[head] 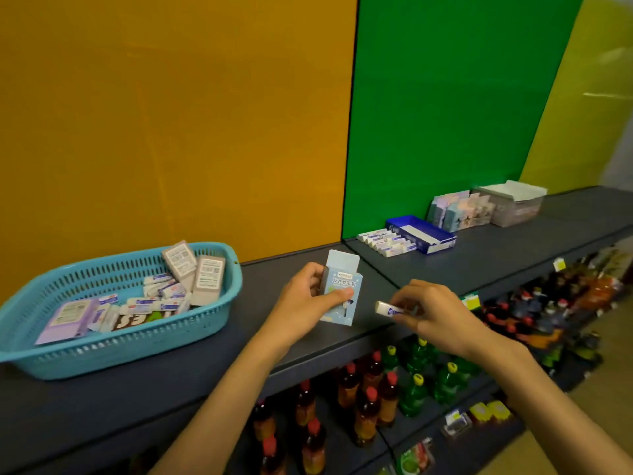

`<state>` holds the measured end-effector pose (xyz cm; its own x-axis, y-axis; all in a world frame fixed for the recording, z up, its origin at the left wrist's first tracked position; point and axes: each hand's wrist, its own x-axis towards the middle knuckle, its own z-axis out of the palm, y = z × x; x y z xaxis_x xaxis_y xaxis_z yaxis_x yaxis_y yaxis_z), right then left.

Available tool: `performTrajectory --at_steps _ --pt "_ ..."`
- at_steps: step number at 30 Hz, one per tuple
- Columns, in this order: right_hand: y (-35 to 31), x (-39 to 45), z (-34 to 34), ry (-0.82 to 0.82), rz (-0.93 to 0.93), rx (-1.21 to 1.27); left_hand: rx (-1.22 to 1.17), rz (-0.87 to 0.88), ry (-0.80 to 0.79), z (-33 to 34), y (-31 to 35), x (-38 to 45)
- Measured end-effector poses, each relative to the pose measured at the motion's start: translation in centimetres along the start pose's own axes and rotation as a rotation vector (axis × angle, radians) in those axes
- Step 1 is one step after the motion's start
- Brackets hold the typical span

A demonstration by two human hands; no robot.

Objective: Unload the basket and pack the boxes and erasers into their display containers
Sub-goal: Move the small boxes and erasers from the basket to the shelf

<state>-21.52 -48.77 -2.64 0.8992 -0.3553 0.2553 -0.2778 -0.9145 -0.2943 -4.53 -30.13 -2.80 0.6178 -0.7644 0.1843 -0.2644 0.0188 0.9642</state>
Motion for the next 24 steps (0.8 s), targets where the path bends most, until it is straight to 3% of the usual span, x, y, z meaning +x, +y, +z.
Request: performTrajectory --at_steps 10,18,24 --pt "14.7 -4.6 -1.6 0.021 -0.064 0.026 -0.006 -0.061 0.106 13.1 0.0 2.9" --pt "21.2 -3.0 -2.0 0.004 -0.124 0.019 -0.028 -0.061 0.224 16.9 0.8 8.0" --pt "24.1 2.8 -3.1 0.025 -0.203 -0.091 -0.06 -0.03 0.322 18.0 0.0 13.9"
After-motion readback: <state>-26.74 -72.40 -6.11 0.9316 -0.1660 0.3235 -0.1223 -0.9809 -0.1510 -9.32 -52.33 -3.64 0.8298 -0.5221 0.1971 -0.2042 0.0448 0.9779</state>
